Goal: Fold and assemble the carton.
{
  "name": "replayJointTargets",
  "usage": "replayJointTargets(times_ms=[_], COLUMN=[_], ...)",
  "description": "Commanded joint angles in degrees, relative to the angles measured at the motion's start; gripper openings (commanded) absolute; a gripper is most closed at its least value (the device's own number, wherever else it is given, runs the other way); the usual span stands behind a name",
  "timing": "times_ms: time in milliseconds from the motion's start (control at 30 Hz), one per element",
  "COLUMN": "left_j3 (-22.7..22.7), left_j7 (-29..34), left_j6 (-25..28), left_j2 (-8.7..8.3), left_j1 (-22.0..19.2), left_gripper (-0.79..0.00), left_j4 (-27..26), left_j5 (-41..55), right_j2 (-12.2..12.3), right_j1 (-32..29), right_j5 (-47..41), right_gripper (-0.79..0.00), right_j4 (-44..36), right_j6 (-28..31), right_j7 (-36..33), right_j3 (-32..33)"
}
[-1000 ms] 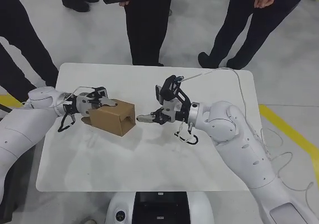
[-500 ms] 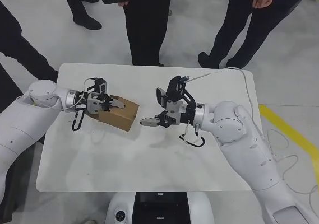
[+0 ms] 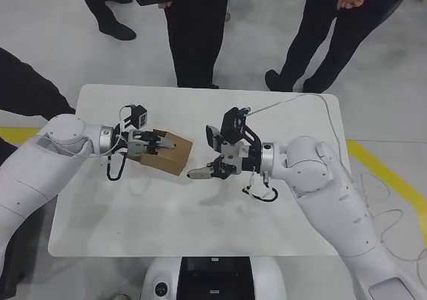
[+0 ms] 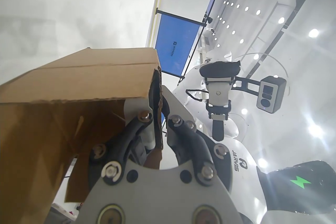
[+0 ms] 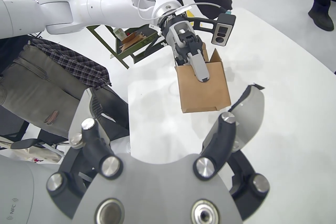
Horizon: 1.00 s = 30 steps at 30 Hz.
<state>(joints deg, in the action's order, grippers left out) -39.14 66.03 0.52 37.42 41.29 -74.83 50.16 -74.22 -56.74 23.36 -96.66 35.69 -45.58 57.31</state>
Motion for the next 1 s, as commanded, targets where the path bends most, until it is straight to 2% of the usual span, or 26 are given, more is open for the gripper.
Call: replayJointTargets(times_ms=[0,600,733,967], left_j3=[0.0,0.0,-0.2,0.3], left_j7=[0.0,0.0,-4.6,-12.7], left_j6=[0.0,0.0,-0.9,-4.8], left_j2=[0.01,0.01,0.16,0.72], left_j1=[0.0,0.0,1.2,1.3], left_gripper=[-0.785,-0.785,-0.785,-0.785], left_j4=[0.0,0.0,-1.7,-7.5], left_j5=[0.0,0.0,-3.7,-15.9], right_j2=[0.0,0.0,0.0,1.0], right_j1=[0.0,0.0,-0.3,-2.9], right_j5=[0.0,0.0,0.1,1.8], right_gripper=[0.000,0.000,0.000,0.000], right_j4=[0.0,0.0,-0.1,-2.0], right_j6=[0.0,0.0,-0.3,-0.2], right_j7=[0.0,0.0,0.4,-0.8], right_j3=[0.0,0.0,0.0,1.1])
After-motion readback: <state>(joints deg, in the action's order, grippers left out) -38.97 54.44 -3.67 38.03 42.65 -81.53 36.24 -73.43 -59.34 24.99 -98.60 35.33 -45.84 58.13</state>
